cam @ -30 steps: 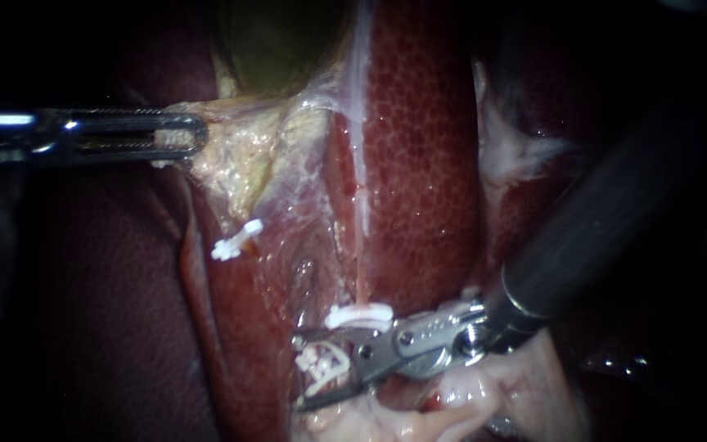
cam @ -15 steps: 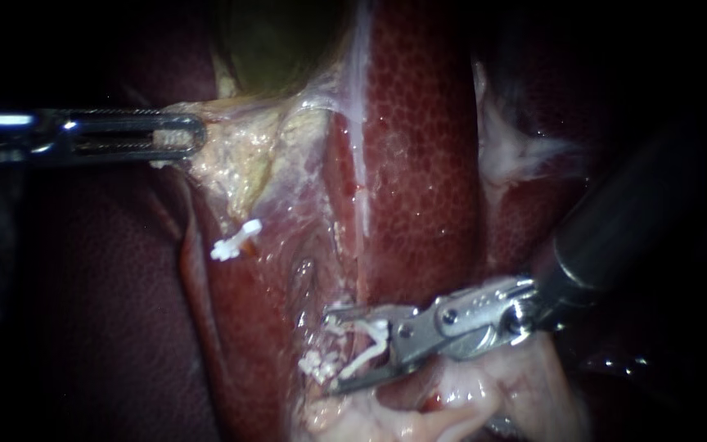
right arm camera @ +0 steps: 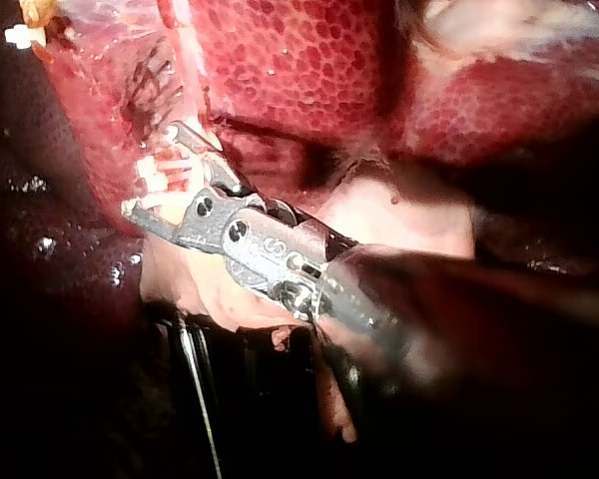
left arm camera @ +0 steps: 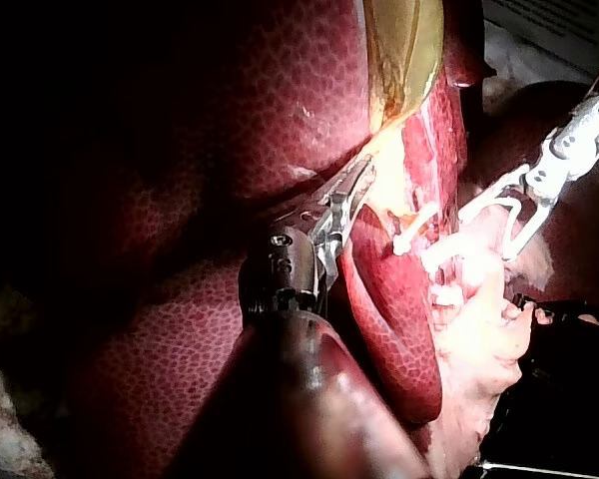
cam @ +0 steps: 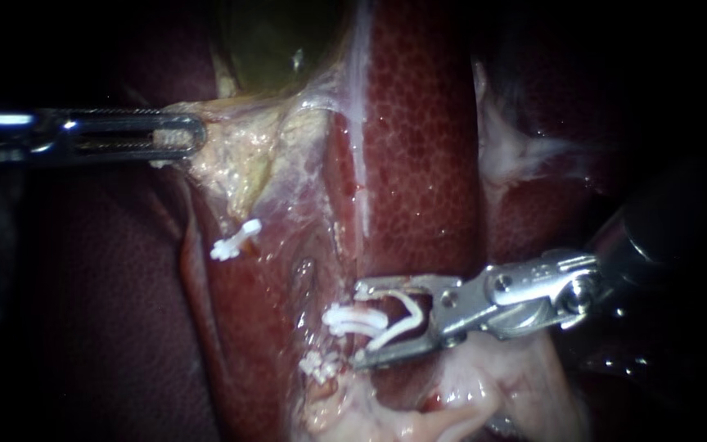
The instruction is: Clipping third clip right tube
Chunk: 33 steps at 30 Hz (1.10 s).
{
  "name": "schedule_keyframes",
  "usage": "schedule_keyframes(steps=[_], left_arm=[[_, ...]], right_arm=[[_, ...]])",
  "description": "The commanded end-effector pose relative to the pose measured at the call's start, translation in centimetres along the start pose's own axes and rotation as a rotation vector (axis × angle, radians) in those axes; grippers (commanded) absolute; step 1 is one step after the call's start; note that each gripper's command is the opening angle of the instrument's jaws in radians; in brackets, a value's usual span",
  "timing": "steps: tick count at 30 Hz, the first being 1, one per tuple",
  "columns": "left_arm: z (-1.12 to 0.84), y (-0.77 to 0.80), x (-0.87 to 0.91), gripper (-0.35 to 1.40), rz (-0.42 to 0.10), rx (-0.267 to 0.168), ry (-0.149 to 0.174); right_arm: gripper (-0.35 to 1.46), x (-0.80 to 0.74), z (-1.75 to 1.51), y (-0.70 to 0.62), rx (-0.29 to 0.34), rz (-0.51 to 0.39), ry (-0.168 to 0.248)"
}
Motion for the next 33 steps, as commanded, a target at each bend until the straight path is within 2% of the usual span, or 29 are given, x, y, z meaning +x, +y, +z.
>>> schedule_keyframes(steps=[1,10,20,24,30,33], left_arm=[[0.00,0.00,0.00,-0.11,0.000,0.000,0.000],[0.00,0.00,0.01,-0.11,0.000,-0.001,0.000],[0.01,0.00,0.03,-0.11,0.001,-0.002,-0.001],[0.01,0.00,0.03,-0.11,0.001,-0.002,-0.001],[0.02,-0.01,0.03,-0.11,0.002,-0.002,-0.001],[0.02,-0.01,0.04,-0.11,0.002,-0.002,-0.001]], right_arm=[[0.59,0.00,-0.02,0.01,-0.001,0.032,0.001],[0.56,-0.06,-0.03,0.16,-0.005,0.205,0.036],[0.54,-0.26,-0.09,0.49,-0.028,0.311,0.045],[0.55,-0.34,-0.12,0.62,-0.032,0.351,0.065],[0.56,-0.41,-0.07,0.67,-0.035,0.385,0.076],[0.55,-0.44,-0.02,0.68,-0.014,0.413,0.083]])
